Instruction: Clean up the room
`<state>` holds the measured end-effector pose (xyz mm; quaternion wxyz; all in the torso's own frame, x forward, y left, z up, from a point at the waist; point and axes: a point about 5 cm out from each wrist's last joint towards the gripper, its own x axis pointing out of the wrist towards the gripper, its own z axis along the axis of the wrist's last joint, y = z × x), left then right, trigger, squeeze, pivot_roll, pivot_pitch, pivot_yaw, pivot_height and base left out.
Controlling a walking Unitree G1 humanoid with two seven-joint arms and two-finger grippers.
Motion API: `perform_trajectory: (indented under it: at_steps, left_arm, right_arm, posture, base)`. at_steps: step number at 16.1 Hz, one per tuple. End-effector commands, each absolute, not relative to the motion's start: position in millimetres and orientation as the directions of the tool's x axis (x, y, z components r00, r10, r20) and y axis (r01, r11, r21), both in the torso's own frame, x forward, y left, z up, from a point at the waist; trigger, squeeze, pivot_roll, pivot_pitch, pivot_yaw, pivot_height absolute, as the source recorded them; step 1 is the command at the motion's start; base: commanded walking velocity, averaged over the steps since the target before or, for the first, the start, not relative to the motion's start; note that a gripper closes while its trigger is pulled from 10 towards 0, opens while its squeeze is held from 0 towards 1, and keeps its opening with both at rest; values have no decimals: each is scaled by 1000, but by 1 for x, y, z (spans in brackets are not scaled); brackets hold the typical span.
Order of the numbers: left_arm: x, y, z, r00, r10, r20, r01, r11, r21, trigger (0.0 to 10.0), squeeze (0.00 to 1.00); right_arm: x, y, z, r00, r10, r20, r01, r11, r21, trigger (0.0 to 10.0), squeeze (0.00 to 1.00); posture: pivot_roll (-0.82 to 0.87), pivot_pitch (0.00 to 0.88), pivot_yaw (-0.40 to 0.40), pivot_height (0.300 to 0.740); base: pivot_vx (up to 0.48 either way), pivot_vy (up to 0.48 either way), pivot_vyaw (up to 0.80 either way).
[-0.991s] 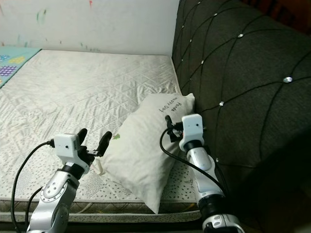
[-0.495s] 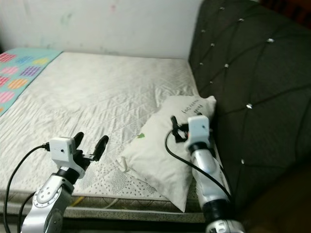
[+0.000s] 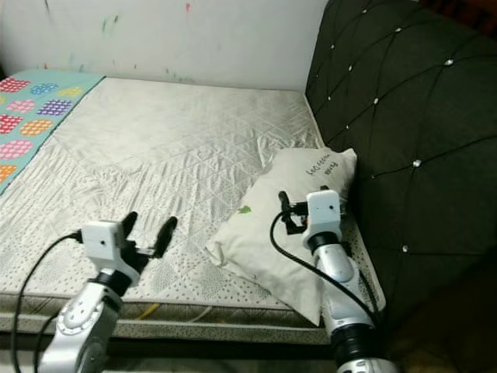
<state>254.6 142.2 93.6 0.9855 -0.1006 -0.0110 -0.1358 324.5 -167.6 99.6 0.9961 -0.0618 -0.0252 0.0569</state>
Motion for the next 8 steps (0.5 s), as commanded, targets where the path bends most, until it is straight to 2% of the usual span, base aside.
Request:
perform_trajectory:
  at_steps: [1, 5, 8]
  left_arm:
    - [260, 137, 104, 953, -291, 86, 302, 935, -188, 10000, 0]
    - [265, 140, 112, 951, -287, 113, 303, 936, -179, 10000, 0]
    - [259, 139, 107, 950, -299, 94, 311, 932, -184, 10000, 0]
  right_arm:
    - [327, -171, 109, 992, 112, 63, -102, 984, -147, 10000, 0]
    - [327, -163, 113, 987, 137, 79, -124, 981, -149, 10000, 0]
    - [325, -159, 109, 988, 132, 76, -121, 983, -139, 10000, 0]
  posture:
    - [-54, 41, -58, 740]
    - [-52, 48, -52, 740]
    - [-41, 38, -41, 740]
  base:
    - [0, 0, -731]
    - [0, 0, -763]
    - [0, 0, 0]
